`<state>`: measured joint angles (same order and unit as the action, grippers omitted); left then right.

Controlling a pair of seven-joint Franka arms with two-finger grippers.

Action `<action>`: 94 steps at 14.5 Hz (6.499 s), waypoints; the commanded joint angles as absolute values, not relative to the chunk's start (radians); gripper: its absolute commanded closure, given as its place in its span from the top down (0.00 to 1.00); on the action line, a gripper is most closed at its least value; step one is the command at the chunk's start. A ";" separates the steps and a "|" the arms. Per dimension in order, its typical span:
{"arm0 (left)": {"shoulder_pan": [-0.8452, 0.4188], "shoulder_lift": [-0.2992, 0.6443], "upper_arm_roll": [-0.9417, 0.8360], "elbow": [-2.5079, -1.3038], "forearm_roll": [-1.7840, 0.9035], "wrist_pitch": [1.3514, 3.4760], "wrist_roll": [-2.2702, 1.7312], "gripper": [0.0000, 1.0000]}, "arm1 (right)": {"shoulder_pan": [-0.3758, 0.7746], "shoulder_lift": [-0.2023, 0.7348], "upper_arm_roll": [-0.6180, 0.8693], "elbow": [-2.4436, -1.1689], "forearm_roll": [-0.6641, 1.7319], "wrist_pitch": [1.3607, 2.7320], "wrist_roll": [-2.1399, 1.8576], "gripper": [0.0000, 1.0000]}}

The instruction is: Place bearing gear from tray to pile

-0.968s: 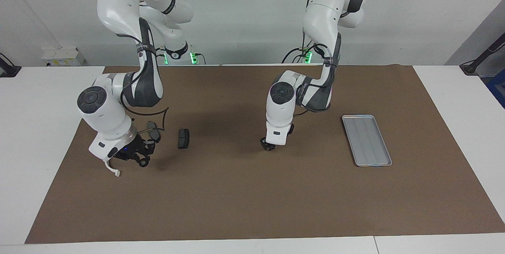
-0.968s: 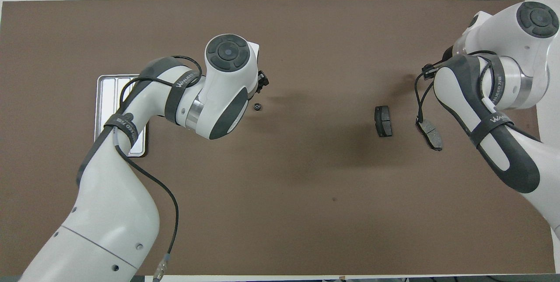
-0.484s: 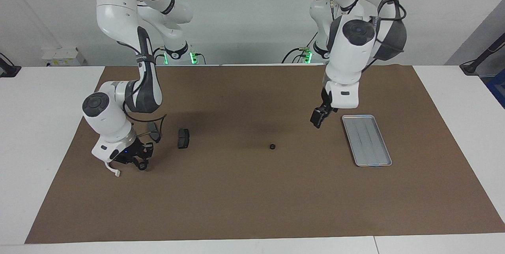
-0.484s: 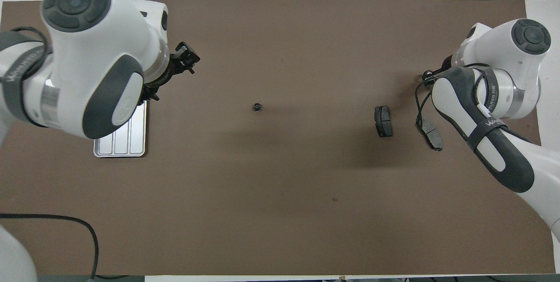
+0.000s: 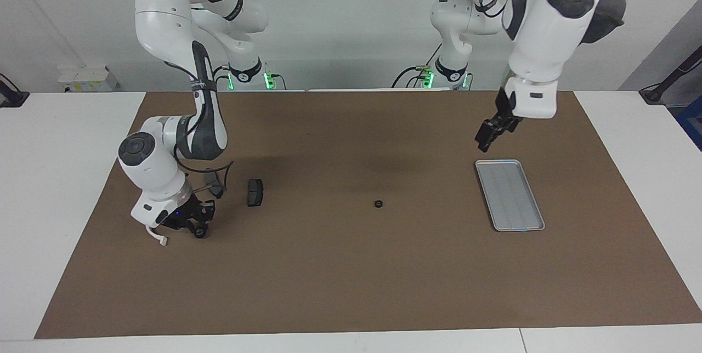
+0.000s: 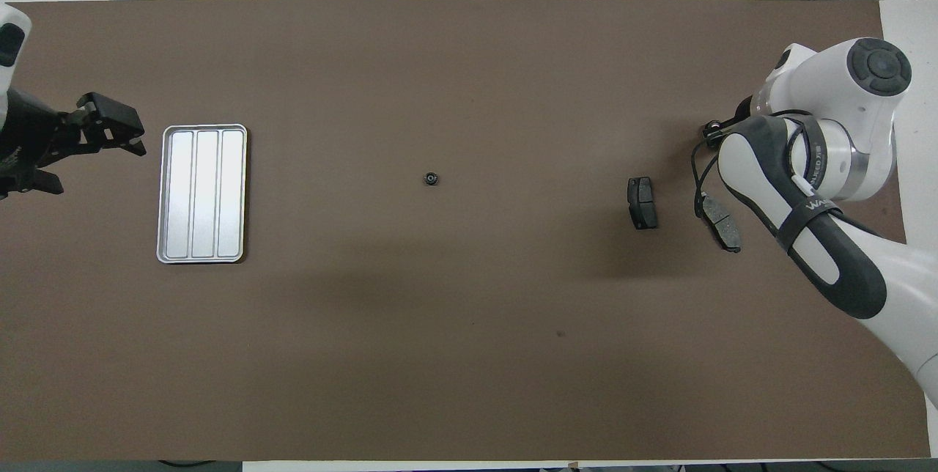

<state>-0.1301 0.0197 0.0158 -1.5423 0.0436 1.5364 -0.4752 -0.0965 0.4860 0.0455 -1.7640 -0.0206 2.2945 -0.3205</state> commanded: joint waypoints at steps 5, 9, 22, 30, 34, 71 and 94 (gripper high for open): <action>-0.104 -0.024 0.005 -1.600 0.051 1.503 -0.413 1.00 | -0.078 0.472 0.066 -1.743 -0.006 2.310 -0.207 1.00; -0.064 -0.034 0.002 -1.615 0.048 1.523 -0.279 1.00 | 0.036 0.466 0.066 -1.571 -0.014 2.151 -0.099 1.00; -0.055 -0.032 -0.023 -1.615 0.048 1.537 -0.265 1.00 | 0.537 0.728 0.057 -1.146 -0.075 1.948 0.592 0.93; -0.058 -0.015 -0.023 -1.646 0.003 1.612 -0.267 1.00 | 0.614 0.836 0.052 -1.137 -0.077 2.074 0.664 0.90; -0.067 -0.017 -0.017 -1.646 0.003 1.608 -0.267 1.00 | 0.615 0.842 0.058 -1.150 -0.101 2.094 0.667 0.87; -0.060 -0.021 -0.020 -1.646 0.005 1.606 -0.272 1.00 | 0.306 0.658 0.091 -1.266 -0.029 2.005 0.206 0.00; -0.060 -0.021 -0.020 -1.646 0.005 1.606 -0.272 1.00 | -0.038 0.494 0.091 -1.733 -0.021 2.241 -0.324 0.00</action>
